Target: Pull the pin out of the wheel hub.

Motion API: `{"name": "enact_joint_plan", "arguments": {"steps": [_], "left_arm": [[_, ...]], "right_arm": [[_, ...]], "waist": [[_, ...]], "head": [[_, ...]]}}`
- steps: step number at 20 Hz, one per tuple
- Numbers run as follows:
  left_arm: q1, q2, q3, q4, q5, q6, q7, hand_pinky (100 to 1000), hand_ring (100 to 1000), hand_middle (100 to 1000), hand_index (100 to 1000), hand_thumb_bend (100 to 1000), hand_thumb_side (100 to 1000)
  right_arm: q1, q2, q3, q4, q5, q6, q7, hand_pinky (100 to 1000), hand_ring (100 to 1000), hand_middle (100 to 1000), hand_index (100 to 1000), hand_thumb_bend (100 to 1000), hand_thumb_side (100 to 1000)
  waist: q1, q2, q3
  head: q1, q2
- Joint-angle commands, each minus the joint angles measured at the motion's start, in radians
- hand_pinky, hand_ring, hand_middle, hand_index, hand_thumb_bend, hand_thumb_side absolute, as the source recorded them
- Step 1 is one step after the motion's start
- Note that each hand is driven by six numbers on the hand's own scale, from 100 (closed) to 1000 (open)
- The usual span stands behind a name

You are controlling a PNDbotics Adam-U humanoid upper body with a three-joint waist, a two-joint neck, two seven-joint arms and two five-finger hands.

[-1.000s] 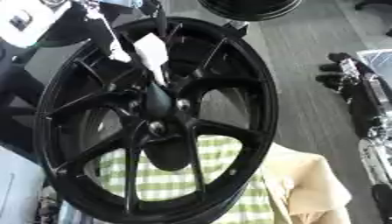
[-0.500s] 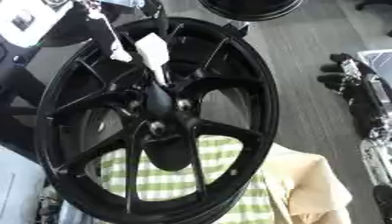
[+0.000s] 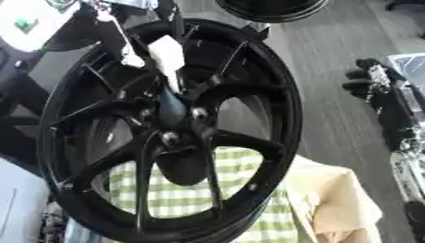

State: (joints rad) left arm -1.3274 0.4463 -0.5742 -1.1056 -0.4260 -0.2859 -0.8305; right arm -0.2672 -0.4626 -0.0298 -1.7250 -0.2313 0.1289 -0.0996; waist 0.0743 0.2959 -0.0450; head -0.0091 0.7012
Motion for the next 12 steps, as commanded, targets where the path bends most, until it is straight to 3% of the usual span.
{"name": "enact_joint_plan", "arguments": {"steps": [1,6,12], "left_arm": [[-0.016,0.003,0.001,-0.001,0.0,-0.085,-0.077,892,833,780,693,286,100],[-0.019,-0.003,0.01,0.005,0.013,-0.076,-0.077,858,786,701,449,100,100],[-0.027,-0.001,0.033,-0.01,0.042,-0.028,-0.077,836,758,658,331,100,113]], "right_arm": [[-0.012,-0.02,-0.002,-0.019,0.008,0.001,0.003,844,716,695,834,100,804],[-0.012,-0.019,0.0,-0.019,0.01,0.003,0.006,844,716,695,835,100,805],[-0.012,-0.019,0.001,-0.02,0.011,0.003,0.008,845,716,696,835,100,804]], "waist": [[-0.004,-0.018,-0.001],[-0.004,-0.018,-0.001],[-0.004,-0.018,-0.001]], "head": [[0.005,-0.007],[0.008,-0.007],[0.008,-0.005]]}}
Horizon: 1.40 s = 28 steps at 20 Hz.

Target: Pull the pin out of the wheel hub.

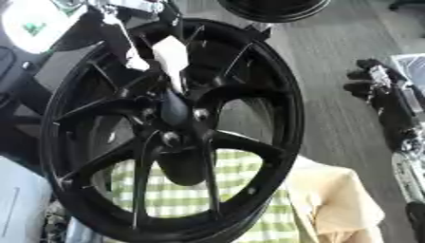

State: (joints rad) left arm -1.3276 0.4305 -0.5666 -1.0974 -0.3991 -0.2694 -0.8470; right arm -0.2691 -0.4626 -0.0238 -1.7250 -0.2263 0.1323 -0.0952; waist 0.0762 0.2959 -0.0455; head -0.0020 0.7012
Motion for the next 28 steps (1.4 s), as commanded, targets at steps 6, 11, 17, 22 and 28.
{"name": "enact_joint_plan", "arguments": {"steps": [6,11,17,22,28], "left_arm": [[-0.043,0.027,0.058,-0.043,0.024,-0.018,-0.06,833,749,638,290,100,113],[-0.057,0.049,0.105,-0.072,0.05,0.012,-0.06,832,748,638,291,100,114],[-0.06,0.117,0.197,-0.133,0.087,0.06,-0.06,831,746,635,288,100,108],[-0.02,0.221,0.283,-0.188,0.142,0.1,-0.06,830,744,632,285,100,108],[0.108,0.392,0.39,-0.252,0.202,0.143,-0.022,829,744,631,286,100,106]], "right_arm": [[-0.008,-0.02,-0.005,-0.02,0.007,-0.001,0.005,845,717,697,835,100,805],[-0.007,-0.02,-0.007,-0.02,0.007,-0.001,0.005,845,717,698,835,100,804],[-0.002,-0.021,-0.011,-0.02,0.008,-0.003,0.002,846,718,698,836,100,804],[0.007,-0.025,-0.019,-0.018,0.01,-0.004,-0.005,845,718,699,836,100,805],[0.017,-0.035,-0.034,-0.019,0.012,-0.007,-0.017,845,718,700,836,100,804]], "waist": [[-0.005,-0.019,0.001],[-0.006,-0.019,0.002],[-0.006,-0.019,0.008],[-0.003,-0.019,0.021],[0.003,-0.017,0.041]], "head": [[0.001,-0.003],[-0.001,-0.002],[-0.011,0.001],[-0.025,0.007],[-0.043,0.008]]}}
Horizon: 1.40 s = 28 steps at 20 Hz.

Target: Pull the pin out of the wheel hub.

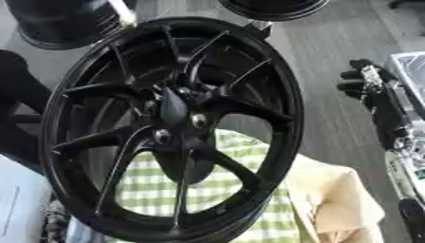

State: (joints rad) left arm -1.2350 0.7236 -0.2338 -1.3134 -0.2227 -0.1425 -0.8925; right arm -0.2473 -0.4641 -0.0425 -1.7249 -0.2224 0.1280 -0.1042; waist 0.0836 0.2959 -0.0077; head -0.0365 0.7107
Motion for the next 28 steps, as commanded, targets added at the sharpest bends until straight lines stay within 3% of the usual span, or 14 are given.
{"name": "enact_joint_plan", "arguments": {"steps": [1,8,14,17,20,21,23,24,28], "left_arm": [[0.049,0.129,0.078,-0.048,0.036,0.023,0.042,829,743,630,286,100,107],[0.302,0.298,0.206,-0.096,0.095,0.063,0.164,826,742,626,285,100,115],[0.532,0.358,0.325,-0.063,0.126,0.088,0.282,821,741,627,309,100,100],[0.608,0.359,0.35,-0.019,0.105,0.099,0.304,824,746,647,395,100,100],[0.654,0.34,0.363,0.022,0.094,0.102,0.305,851,787,720,647,143,100],[0.664,0.331,0.367,0.03,0.092,0.1,0.306,865,812,760,780,199,154],[0.677,0.316,0.372,0.041,0.089,0.094,0.309,882,839,788,860,343,418],[0.682,0.312,0.372,0.044,0.084,0.091,0.309,883,843,794,874,392,508],[0.682,0.3,0.372,0.044,0.072,0.08,0.303,882,844,794,878,398,562]], "right_arm": [[-0.003,-0.034,-0.018,-0.019,0.008,-0.003,-0.011,845,718,700,836,100,803],[0.001,-0.04,-0.035,-0.02,0.006,-0.007,-0.027,845,719,700,837,100,801],[0.002,-0.04,-0.049,-0.022,0.001,-0.009,-0.04,845,719,701,837,100,799],[0.002,-0.039,-0.051,-0.023,0.0,-0.01,-0.043,845,719,701,837,100,799],[0.003,-0.038,-0.052,-0.025,0.0,-0.01,-0.044,845,719,701,837,100,797],[0.004,-0.037,-0.052,-0.025,0.0,-0.011,-0.043,845,719,701,837,100,797],[0.004,-0.036,-0.051,-0.026,0.0,-0.011,-0.042,845,719,702,837,100,798],[0.003,-0.036,-0.051,-0.026,0.0,-0.011,-0.041,845,720,702,837,100,798],[0.004,-0.035,-0.05,-0.027,0.001,-0.01,-0.039,845,720,702,838,100,798]], "waist": [[-0.004,-0.016,0.005],[0.0,-0.01,0.015],[-0.001,-0.005,0.022],[-0.004,-0.002,0.024],[-0.007,-0.001,0.026],[-0.008,-0.001,0.026],[-0.01,0.0,0.025],[-0.011,0.001,0.025],[-0.012,0.002,0.024]], "head": [[-0.011,-0.003],[-0.02,-0.009],[-0.025,-0.015],[-0.026,-0.02],[-0.026,-0.022],[-0.027,-0.024],[-0.026,-0.03],[-0.024,-0.032],[-0.02,-0.036]]}}
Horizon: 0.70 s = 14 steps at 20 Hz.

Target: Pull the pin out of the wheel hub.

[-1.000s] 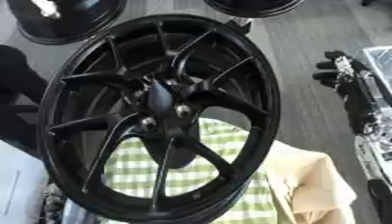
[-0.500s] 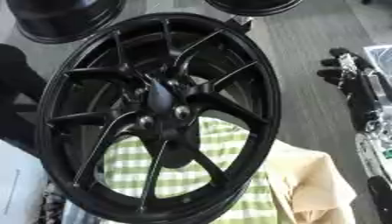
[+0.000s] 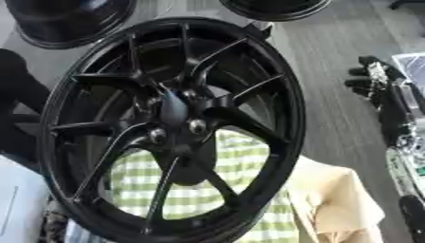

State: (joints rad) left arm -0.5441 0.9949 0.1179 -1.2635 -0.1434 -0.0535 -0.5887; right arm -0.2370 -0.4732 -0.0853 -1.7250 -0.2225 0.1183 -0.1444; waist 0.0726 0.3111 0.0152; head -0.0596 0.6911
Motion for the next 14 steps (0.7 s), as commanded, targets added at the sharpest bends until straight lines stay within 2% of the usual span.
{"name": "enact_joint_plan", "arguments": {"steps": [1,3,7,9,12,14], "left_arm": [[-0.011,0.026,0.019,-0.008,-0.003,-0.012,-0.003,881,844,794,878,393,568],[-0.015,0.022,0.018,-0.017,0.008,-0.017,-0.004,880,843,792,874,347,552],[-0.025,0.003,0.018,-0.051,0.085,-0.025,0.031,864,831,778,853,110,539],[-0.027,-0.014,0.018,-0.084,0.14,-0.024,0.089,837,804,748,813,100,581],[-0.035,-0.065,0.012,-0.155,0.232,-0.005,0.255,792,761,700,755,100,586],[-0.037,-0.118,0.013,-0.208,0.288,0.017,0.367,781,754,694,747,100,637]], "right_arm": [[-0.007,-0.026,-0.007,-0.027,0.001,-0.001,0.002,845,720,702,838,100,798],[-0.008,-0.026,-0.007,-0.027,-0.001,-0.001,0.002,845,720,702,838,100,797],[-0.011,-0.027,-0.006,-0.027,-0.005,0.0,0.003,845,720,703,838,100,797],[-0.011,-0.026,-0.006,-0.027,-0.005,0.0,0.003,845,720,703,838,100,797],[-0.013,-0.025,-0.004,-0.028,-0.006,0.0,0.005,845,720,703,838,100,796],[-0.015,-0.022,-0.004,-0.028,-0.008,0.0,0.006,845,720,703,838,100,796]], "waist": [[-0.001,-0.014,0.001],[0.0,-0.014,0.0],[0.0,-0.016,-0.003],[0.0,-0.016,-0.003],[-0.002,-0.016,-0.006],[-0.005,-0.015,-0.008]], "head": [[0.004,-0.017],[0.007,-0.015],[0.008,-0.01],[0.007,-0.008],[0.01,-0.006],[0.012,-0.005]]}}
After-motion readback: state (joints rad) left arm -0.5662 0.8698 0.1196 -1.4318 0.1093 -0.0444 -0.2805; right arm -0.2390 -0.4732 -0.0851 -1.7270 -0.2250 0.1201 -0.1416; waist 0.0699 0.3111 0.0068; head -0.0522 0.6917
